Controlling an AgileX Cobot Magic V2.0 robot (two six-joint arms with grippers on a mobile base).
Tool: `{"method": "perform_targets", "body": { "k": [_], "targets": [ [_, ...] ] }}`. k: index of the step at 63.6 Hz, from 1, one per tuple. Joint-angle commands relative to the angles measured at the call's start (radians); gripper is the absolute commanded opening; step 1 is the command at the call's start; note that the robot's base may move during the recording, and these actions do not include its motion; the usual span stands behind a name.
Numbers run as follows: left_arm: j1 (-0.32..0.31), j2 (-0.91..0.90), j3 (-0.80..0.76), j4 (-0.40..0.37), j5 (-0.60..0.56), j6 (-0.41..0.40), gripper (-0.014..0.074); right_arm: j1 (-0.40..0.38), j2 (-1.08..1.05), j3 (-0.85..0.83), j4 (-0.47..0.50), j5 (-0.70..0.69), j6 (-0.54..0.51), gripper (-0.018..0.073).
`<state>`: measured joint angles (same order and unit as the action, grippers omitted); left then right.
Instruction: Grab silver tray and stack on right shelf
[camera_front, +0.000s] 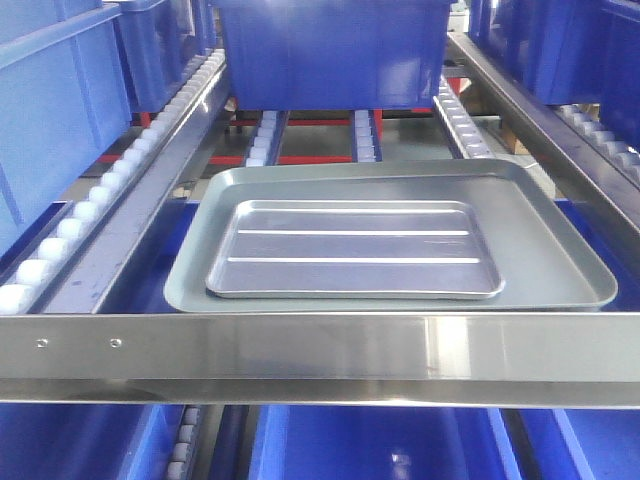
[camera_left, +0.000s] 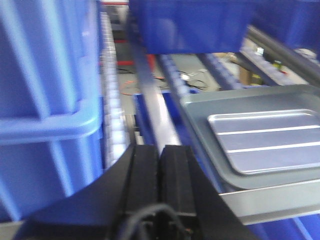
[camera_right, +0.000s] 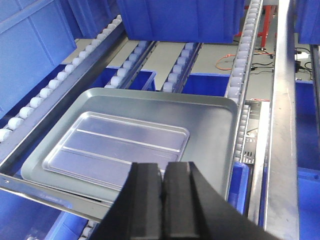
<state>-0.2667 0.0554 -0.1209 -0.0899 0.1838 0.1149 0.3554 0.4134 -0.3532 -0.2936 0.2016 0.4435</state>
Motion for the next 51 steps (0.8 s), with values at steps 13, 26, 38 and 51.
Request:
{"method": "perform_targets", "body": {
  "k": [13,26,38,51],
  "targets": [
    [0.144,-0.076,0.161,-0.034,-0.197,0.005,-0.0099,-0.005,0.003,-0.028,-0.019,-0.077,-0.005,0.0053],
    [0.219,-0.076,0.176,-0.034,-0.22,0.005,-0.0099,-0.005,0.003,-0.028,-0.019,-0.078,-0.005,0.0053],
    [0.232,-0.076,0.176,-0.034,-0.216,0.005,-0.0099,-0.005,0.003,-0.028,-0.019,-0.078,-0.005,0.0053],
    [0.232,-0.076,0.176,-0.034,-0.216,0.005,-0.0099,-0.005,0.003,-0.028,-0.019,-0.078,-0.005,0.0053]
  ]
}}
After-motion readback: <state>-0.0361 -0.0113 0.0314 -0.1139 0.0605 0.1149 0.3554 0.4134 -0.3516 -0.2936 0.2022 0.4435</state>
